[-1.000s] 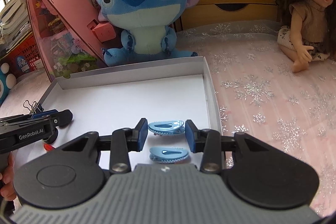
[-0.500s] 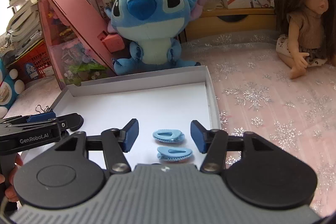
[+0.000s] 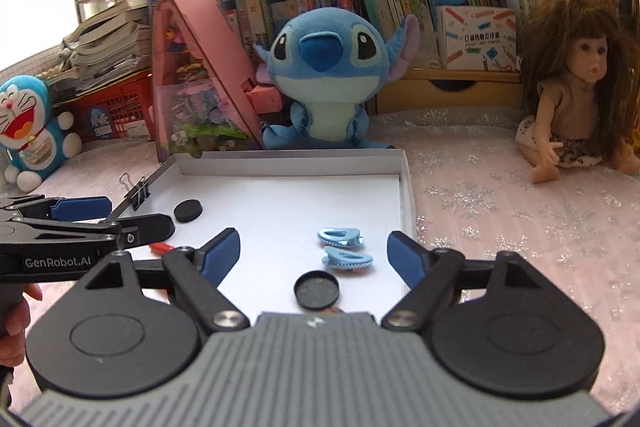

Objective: Organize rigid objects
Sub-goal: 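Move the left tool to a black cup-shaped lid while the right approaches a black binder clip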

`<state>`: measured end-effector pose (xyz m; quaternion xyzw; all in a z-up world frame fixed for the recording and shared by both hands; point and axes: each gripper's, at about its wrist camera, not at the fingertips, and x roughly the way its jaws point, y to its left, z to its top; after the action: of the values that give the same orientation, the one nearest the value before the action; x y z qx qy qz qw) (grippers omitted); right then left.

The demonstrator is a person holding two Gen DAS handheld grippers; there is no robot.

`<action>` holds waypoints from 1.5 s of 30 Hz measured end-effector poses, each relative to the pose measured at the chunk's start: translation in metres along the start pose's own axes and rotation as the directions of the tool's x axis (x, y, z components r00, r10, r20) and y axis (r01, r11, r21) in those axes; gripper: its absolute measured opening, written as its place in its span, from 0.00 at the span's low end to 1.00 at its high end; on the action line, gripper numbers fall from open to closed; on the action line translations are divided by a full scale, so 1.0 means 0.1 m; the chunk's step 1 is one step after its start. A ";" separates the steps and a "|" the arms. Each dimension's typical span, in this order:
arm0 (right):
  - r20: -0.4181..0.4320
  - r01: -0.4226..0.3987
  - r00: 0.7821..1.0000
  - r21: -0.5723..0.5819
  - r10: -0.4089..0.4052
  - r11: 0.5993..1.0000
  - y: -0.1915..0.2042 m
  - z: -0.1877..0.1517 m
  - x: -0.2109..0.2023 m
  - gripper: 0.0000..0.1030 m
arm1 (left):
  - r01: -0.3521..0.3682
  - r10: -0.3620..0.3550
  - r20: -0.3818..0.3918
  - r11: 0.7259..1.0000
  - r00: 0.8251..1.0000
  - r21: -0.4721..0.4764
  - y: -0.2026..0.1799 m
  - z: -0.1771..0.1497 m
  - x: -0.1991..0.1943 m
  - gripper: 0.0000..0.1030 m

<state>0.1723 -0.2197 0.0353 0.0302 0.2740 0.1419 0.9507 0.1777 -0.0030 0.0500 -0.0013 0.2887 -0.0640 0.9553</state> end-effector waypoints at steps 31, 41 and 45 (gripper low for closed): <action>0.082 0.078 0.995 -0.166 -0.065 0.983 0.15 -0.93 -0.75 1.00 | 0.101 -0.103 0.023 0.993 0.994 0.067 -0.41 -1.18 -1.07 0.80; 0.053 0.147 0.988 -0.061 -0.144 0.987 0.01 -1.02 -0.68 1.00 | 0.072 -0.078 0.029 0.986 0.997 0.151 -0.60 -1.56 -1.10 0.77; 0.036 0.200 0.980 -0.054 -0.198 0.978 0.02 -1.02 -0.65 1.00 | 0.085 -0.089 0.034 0.990 0.995 0.114 -0.58 -1.63 -1.08 0.75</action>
<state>0.0652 -0.2386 -0.0179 -0.0226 0.2567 0.0534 0.9647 -0.0083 -0.0414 -0.0238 0.0386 0.2658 -0.1217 0.9555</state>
